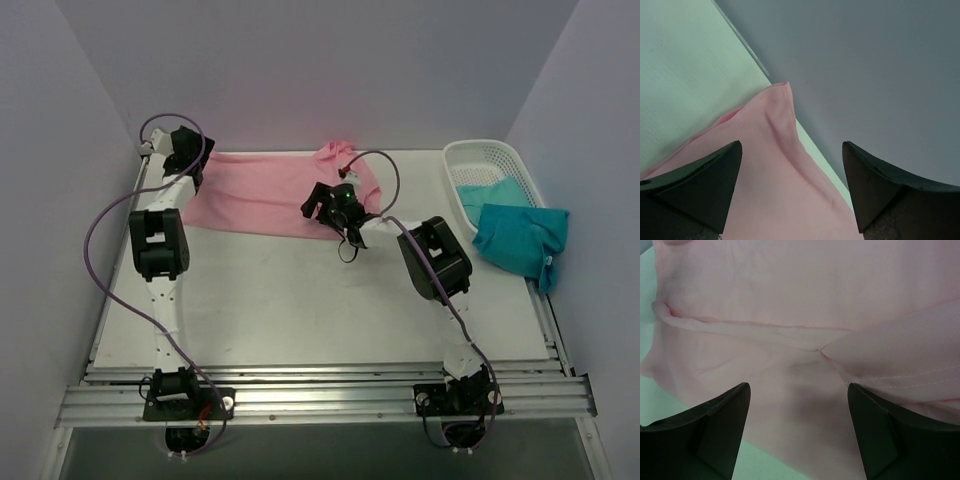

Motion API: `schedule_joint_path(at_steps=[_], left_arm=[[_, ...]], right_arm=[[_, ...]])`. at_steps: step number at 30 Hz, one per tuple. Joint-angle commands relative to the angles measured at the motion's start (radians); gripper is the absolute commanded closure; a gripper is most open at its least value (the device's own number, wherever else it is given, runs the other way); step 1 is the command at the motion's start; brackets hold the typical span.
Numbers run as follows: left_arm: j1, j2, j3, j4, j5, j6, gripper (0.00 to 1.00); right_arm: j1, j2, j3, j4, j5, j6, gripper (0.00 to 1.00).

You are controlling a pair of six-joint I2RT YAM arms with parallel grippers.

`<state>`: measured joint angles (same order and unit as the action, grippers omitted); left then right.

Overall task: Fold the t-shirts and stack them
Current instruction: Fold the flattened tshirt in 1/3 of the way

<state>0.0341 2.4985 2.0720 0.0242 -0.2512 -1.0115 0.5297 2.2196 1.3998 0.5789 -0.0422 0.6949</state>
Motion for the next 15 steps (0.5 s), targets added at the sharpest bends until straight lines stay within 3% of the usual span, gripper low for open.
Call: schedule_joint_path(at_steps=[1,5,11,13,15], left_arm=[[0.001,-0.090,0.041,-0.018,-0.036,0.047,0.10],[-0.002,-0.335,-0.189,0.069,-0.092,0.065,0.10],[-0.008,-0.668,-0.591,0.135,-0.089,0.017,0.10],[-0.023,-0.739,-0.676,0.164,-0.088,0.030,0.09],[-0.060,-0.822,-0.762,0.151,-0.091,0.057,0.09]], right_arm=[[-0.013,-0.034,0.044,-0.057,0.013,-0.040,0.25],[-0.025,-0.058,0.157,-0.128,0.036,-0.107,0.24],[-0.103,0.000,0.597,-0.374,0.087,-0.193,0.22],[-0.114,-0.033,0.639,-0.418,0.077,-0.192,0.23],[-0.111,-0.102,0.515,-0.375,0.090,-0.183,0.21]])
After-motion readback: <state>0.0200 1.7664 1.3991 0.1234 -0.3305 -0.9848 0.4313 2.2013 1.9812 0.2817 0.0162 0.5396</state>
